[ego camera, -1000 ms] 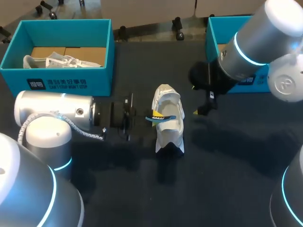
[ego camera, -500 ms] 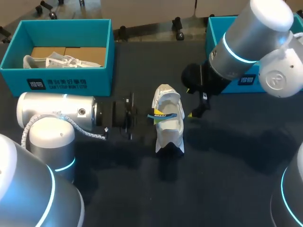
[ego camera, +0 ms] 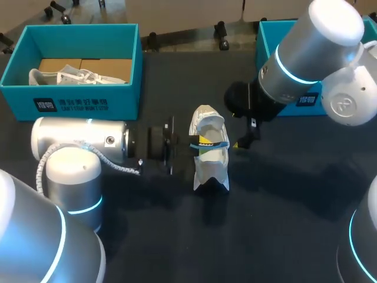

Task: Take the shoe out of the shoebox, open the shoe tongue, remove and reinsert the insole, then place the shoe into the shoebox

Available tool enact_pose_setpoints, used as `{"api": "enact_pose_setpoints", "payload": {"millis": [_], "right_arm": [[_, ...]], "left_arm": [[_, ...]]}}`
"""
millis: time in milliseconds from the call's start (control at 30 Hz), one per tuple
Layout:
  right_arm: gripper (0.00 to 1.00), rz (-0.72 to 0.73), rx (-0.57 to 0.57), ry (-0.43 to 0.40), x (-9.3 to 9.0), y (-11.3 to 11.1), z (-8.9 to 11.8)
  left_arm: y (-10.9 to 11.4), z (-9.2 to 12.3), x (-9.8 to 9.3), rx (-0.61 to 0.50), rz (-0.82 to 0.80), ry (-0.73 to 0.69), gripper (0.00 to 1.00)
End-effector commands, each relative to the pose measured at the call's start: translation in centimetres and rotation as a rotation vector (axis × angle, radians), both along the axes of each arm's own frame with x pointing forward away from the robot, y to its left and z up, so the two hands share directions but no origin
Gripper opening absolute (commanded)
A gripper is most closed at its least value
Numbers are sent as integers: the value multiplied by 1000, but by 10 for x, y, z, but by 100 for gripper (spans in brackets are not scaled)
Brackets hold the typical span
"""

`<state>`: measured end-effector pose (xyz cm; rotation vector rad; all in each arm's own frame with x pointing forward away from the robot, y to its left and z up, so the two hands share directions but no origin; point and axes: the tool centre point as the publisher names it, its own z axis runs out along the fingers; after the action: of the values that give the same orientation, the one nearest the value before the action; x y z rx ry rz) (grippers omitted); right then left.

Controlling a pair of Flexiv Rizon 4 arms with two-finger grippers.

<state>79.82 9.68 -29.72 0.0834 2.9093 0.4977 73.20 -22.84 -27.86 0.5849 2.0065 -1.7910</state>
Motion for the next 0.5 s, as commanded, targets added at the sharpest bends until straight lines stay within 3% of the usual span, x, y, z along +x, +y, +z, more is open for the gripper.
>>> {"api": "enact_pose_setpoints", "payload": {"millis": [33, 233, 500], "right_arm": [[100, 0, 1, -2, -1, -1, -1], [100, 0, 1, -2, -1, -1, -1], [100, -12, 12, 31, -21, 1, -1]], "left_arm": [[-13, -11, 10, -16, -2, 1, 0], [-20, -19, 14, -31, -8, -8, 0], [-20, -21, 16, -36, -6, -22, 0]]}}
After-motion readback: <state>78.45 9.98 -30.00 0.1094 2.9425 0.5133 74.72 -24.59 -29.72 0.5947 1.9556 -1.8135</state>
